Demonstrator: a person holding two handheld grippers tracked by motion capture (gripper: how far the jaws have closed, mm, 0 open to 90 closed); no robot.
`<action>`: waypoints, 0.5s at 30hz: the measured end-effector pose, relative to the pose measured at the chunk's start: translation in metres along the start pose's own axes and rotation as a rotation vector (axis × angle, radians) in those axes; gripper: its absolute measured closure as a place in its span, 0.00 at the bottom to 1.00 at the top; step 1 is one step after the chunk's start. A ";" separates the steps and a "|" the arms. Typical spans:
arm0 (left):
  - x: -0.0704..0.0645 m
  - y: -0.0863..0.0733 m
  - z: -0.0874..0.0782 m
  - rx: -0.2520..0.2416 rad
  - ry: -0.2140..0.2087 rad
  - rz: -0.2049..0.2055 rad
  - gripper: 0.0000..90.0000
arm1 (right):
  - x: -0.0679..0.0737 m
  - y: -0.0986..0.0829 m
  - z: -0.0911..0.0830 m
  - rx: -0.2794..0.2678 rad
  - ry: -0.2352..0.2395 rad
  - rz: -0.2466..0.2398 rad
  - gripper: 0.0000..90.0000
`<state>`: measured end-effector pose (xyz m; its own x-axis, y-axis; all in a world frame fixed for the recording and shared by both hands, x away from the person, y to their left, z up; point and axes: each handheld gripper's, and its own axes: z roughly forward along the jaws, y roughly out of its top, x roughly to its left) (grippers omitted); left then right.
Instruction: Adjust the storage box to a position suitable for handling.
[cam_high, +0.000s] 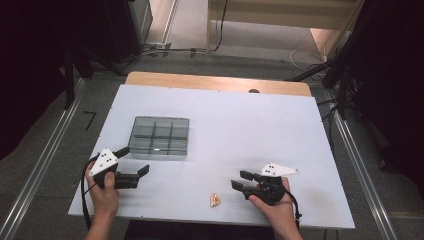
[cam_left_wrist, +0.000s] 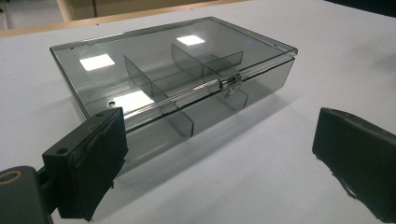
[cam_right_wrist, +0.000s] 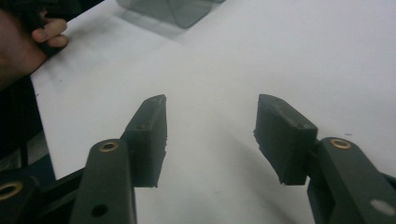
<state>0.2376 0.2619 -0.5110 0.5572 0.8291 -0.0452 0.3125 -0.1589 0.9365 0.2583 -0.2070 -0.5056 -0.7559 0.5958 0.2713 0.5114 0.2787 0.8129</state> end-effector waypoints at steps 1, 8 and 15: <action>0.000 0.000 0.000 0.000 0.000 0.000 0.03 | -0.003 0.000 -0.002 -0.004 -0.008 0.010 0.42; 0.002 0.003 0.000 0.001 -0.008 -0.007 0.03 | -0.021 -0.001 -0.021 -0.024 -0.057 0.007 0.28; 0.004 0.007 -0.003 -0.001 -0.021 -0.028 0.03 | -0.037 -0.005 -0.036 -0.048 -0.095 0.024 0.16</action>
<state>0.2401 0.2657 -0.5038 0.5642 0.8219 -0.0781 0.3273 -0.1358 0.9351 0.2695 -0.2574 -0.5010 -0.7003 0.6714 0.2423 0.5068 0.2286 0.8312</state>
